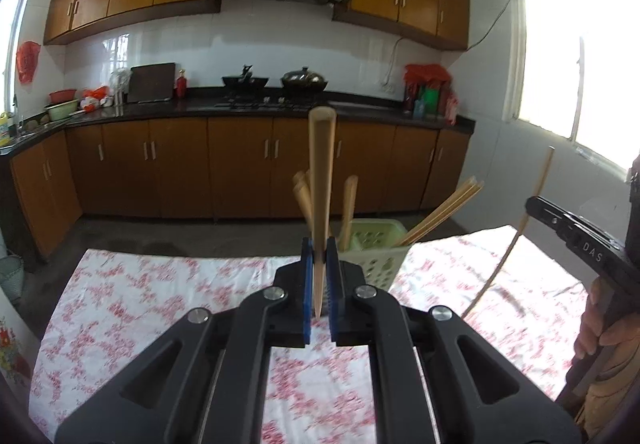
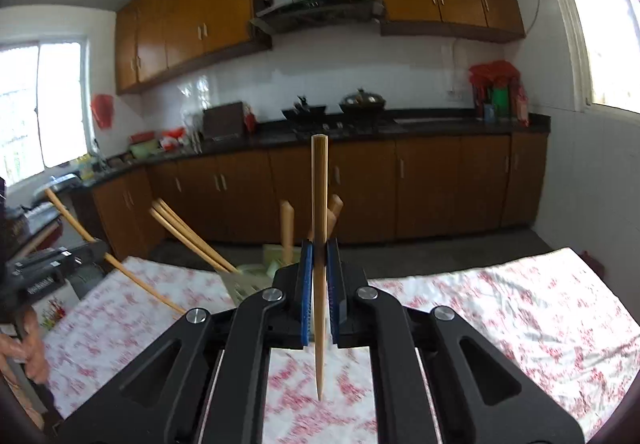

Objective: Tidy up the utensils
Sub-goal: 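Lift both held chopsticks upright and carry them over the green holder, then open both tools to drop the chopsticks into the holder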

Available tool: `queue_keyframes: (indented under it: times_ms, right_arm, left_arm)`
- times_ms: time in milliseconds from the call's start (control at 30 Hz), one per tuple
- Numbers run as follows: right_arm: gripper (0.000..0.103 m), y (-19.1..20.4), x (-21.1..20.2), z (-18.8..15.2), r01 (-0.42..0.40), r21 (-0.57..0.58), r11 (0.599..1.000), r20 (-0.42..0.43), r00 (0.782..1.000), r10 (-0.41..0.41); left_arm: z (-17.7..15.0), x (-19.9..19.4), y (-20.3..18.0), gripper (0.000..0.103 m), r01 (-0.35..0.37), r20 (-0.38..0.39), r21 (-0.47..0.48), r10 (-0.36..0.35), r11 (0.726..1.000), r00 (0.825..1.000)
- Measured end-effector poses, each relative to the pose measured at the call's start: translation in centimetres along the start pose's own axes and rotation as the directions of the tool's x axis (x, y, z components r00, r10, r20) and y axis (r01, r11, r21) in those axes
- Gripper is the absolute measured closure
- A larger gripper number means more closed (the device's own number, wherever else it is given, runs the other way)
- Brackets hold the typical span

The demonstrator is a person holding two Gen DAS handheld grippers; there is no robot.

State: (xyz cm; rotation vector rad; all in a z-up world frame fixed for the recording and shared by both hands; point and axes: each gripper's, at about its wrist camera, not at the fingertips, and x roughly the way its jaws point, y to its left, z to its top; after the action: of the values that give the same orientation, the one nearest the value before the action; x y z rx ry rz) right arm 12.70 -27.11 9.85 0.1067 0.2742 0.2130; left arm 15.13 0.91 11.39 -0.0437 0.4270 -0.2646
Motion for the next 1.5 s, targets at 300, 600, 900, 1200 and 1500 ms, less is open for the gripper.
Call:
queue_keyframes:
  times_ms: [300,600,900,1200,1500]
  right_arm:
    - [0.095,2.1,-0.8,4.7,-0.047,0.004,0.999,0.224,0.973,0.045]
    - [0.095,2.3,4.7,3.8,0.011,0.001,1.0,0.28,0.96,-0.011]
    - [0.095,1.5,7.8,1.3,0.024,0.035,0.999,0.169,0.985,-0.03]
    - [0.068,-0.1,4.8,2.2,0.017,0.075,0.997,0.138,0.99,-0.027]
    - [0.003,0.6,-1.1,-0.6,0.087,0.011,0.996,0.078,0.993,-0.087]
  left_arm:
    - [5.1,-0.7,-3.6,0.095,0.05,0.15,0.002,-0.05,0.999,0.987]
    - [6.4,4.3,-3.7,0.095,0.017,0.199,-0.011,-0.014,1.0,0.98]
    - [3.8,8.6,-2.3,0.095,0.018,0.182,-0.046,-0.009,0.999,0.983]
    - [4.1,7.9,-1.3,0.074,0.011,0.185,-0.069,0.002,0.998,0.983]
    - [0.6,0.2,0.4,0.012,-0.059,0.182,-0.072,0.071,0.996,0.981]
